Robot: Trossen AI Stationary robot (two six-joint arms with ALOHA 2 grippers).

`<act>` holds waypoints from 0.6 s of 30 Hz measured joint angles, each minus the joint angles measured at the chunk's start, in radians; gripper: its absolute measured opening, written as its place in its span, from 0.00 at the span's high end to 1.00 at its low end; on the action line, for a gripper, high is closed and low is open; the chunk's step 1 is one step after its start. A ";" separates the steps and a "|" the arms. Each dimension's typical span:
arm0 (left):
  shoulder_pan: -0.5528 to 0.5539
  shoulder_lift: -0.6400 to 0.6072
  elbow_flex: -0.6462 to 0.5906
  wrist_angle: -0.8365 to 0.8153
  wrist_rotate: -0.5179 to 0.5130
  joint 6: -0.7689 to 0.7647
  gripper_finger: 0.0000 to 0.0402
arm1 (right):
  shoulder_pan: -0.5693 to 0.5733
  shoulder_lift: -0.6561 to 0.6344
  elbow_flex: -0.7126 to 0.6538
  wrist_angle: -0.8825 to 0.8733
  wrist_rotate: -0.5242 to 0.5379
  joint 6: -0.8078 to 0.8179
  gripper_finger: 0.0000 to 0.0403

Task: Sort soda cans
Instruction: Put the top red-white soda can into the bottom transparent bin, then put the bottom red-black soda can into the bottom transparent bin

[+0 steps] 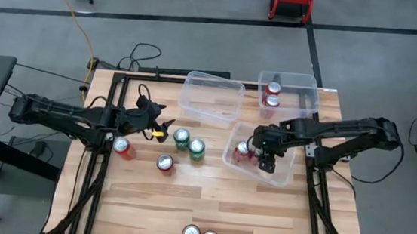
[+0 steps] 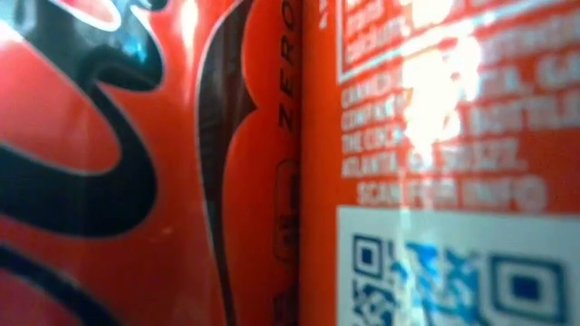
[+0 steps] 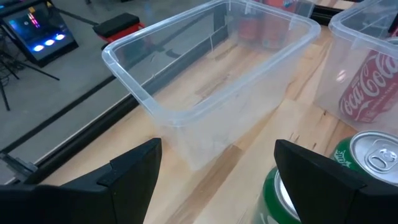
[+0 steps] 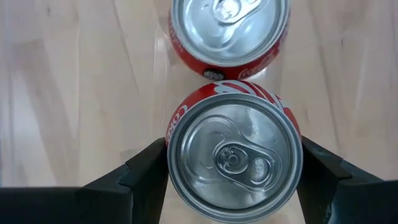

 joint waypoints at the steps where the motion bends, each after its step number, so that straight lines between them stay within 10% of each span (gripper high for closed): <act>1: 0.000 0.000 0.000 0.000 0.000 -0.005 0.24 | -0.004 0.000 0.000 0.004 0.001 0.000 0.33; 10: 0.000 0.061 0.000 0.009 0.000 -0.041 0.24 | -0.004 -0.001 0.000 0.024 0.004 -0.001 0.05; 18: 0.000 0.113 0.000 0.030 0.000 -0.058 0.24 | -0.004 -0.001 0.000 0.017 0.005 -0.004 0.07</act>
